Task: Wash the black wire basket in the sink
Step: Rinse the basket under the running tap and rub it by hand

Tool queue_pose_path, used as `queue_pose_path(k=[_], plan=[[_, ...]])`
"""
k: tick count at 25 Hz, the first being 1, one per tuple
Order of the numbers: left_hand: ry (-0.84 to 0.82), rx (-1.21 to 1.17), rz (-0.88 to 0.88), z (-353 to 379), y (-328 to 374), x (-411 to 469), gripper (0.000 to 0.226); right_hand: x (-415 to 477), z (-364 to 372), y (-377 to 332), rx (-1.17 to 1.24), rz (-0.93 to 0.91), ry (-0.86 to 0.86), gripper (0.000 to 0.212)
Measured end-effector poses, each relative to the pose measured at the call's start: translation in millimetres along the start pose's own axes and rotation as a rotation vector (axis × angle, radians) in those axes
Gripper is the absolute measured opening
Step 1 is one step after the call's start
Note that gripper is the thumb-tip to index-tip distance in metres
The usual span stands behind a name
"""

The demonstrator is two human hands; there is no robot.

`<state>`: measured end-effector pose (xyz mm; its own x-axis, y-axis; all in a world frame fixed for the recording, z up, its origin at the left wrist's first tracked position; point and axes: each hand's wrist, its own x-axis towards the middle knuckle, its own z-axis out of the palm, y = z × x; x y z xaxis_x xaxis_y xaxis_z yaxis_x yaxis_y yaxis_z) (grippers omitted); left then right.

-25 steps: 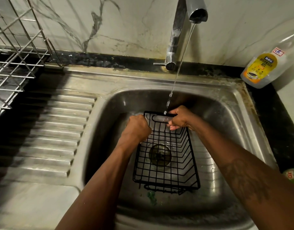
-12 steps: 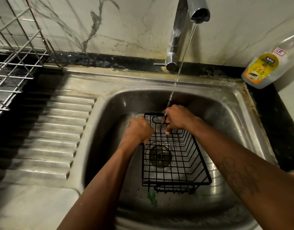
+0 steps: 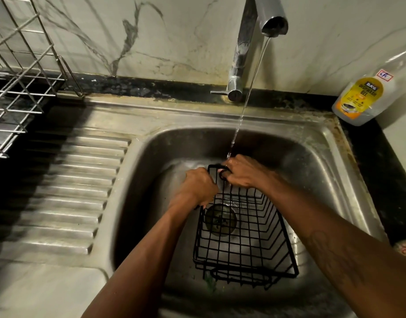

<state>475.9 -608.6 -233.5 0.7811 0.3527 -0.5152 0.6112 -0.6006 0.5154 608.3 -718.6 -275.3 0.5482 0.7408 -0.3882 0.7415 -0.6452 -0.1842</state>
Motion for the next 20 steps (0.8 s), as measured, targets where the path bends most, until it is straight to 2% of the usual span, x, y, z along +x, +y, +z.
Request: queue_pose_path(k=[2, 3, 4, 5, 6, 8, 11, 13, 16, 20], plan=[[0.011, 0.005, 0.029, 0.6, 3.0, -3.1, 0.022, 0.8, -1.9, -1.2, 0.156, -0.059, -0.035, 0.032], [0.011, 0.004, 0.035, 2.1, 1.9, -1.9, 0.021, 1.0, -5.5, -4.1, 0.226, -0.068, -0.039, 0.02], [0.017, -0.006, 0.026, 3.0, 1.3, -1.7, 0.02, 2.0, -8.0, -5.6, 0.297, -0.076, 0.002, 0.011], [0.029, -0.008, 0.011, 3.7, 0.4, -1.1, 0.022, 3.1, -7.2, -7.2, 0.337, -0.055, 0.08, 0.014], [0.044, -0.012, 0.01, 3.7, -0.1, -0.1, 0.024, 3.5, -5.2, -9.9, 0.336, -0.026, 0.163, 0.017], [0.059, -0.013, 0.009, 4.0, -0.3, -1.0, 0.027, 2.6, 0.4, -15.9, 0.254, 0.029, 0.223, 0.017], [0.036, 0.057, 0.02, 4.5, 2.4, -1.5, 0.025, -1.0, 4.8, -17.9, 0.041, 0.036, 0.117, 0.024], [0.06, 0.063, -0.021, 6.6, 0.4, 0.8, 0.024, -1.6, 2.6, -14.0, 0.04, -0.013, 0.136, 0.02], [0.097, 0.021, -0.054, 6.5, 1.0, -2.2, 0.028, -2.2, 3.7, -16.5, 0.047, -0.025, 0.197, 0.029], [0.05, -0.024, -0.029, 1.3, -3.0, 1.8, 0.022, 0.4, -5.2, -14.8, 0.091, -0.089, 0.058, 0.033]])
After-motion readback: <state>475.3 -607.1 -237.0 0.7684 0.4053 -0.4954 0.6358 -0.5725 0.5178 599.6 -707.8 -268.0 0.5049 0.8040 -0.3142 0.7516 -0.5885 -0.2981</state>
